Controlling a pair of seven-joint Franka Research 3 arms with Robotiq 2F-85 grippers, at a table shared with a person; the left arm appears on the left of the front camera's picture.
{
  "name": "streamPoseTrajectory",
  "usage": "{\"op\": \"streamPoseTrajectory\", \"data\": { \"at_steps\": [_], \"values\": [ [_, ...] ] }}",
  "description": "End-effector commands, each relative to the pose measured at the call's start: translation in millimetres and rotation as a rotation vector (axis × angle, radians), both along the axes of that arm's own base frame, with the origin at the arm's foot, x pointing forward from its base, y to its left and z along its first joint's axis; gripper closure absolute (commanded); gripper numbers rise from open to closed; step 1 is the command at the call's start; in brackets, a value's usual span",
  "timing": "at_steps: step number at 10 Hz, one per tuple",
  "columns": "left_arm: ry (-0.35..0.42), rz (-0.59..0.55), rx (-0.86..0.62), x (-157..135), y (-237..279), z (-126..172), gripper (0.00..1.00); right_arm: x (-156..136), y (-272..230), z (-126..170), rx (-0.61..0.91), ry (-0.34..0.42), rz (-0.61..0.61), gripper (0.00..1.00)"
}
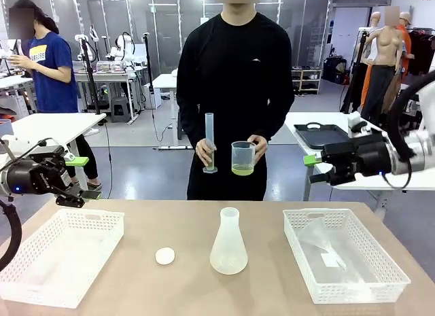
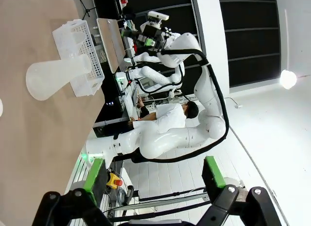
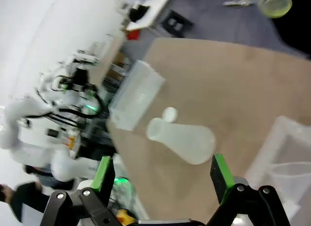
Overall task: Prepare the solutions needed for the experiment.
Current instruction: Pick up the Plastic Funnel and insert it into the Big flask.
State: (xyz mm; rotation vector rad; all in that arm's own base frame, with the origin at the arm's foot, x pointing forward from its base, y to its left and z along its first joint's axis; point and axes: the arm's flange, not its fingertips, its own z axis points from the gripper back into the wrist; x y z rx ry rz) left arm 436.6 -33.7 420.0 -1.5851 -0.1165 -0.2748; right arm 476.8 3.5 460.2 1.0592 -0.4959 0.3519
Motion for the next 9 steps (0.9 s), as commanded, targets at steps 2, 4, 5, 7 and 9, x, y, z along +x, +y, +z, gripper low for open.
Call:
{"op": "streamPoseTrajectory", "data": {
  "at_steps": [2,4,5,7,9],
  "values": [
    [0.006,-0.003,-0.001,0,0,2,0.0,40,6,-8,-0.367,-0.208,0.154,0.0],
    [0.006,-0.003,-0.001,0,0,2,0.0,12,3,9,-0.118,-0.056,0.054,0.0],
    [0.006,-0.003,-0.001,0,0,2,0.0,12,3,9,-0.118,-0.056,0.054,0.0],
    [0.006,-0.003,-0.001,0,0,2,0.0,12,3,9,-0.118,-0.056,0.054,0.0],
    [0.006,-0.003,-0.001,0,0,2,0.0,26,11,7,-0.309,-0.133,0.369,0.0]
  ]
}}
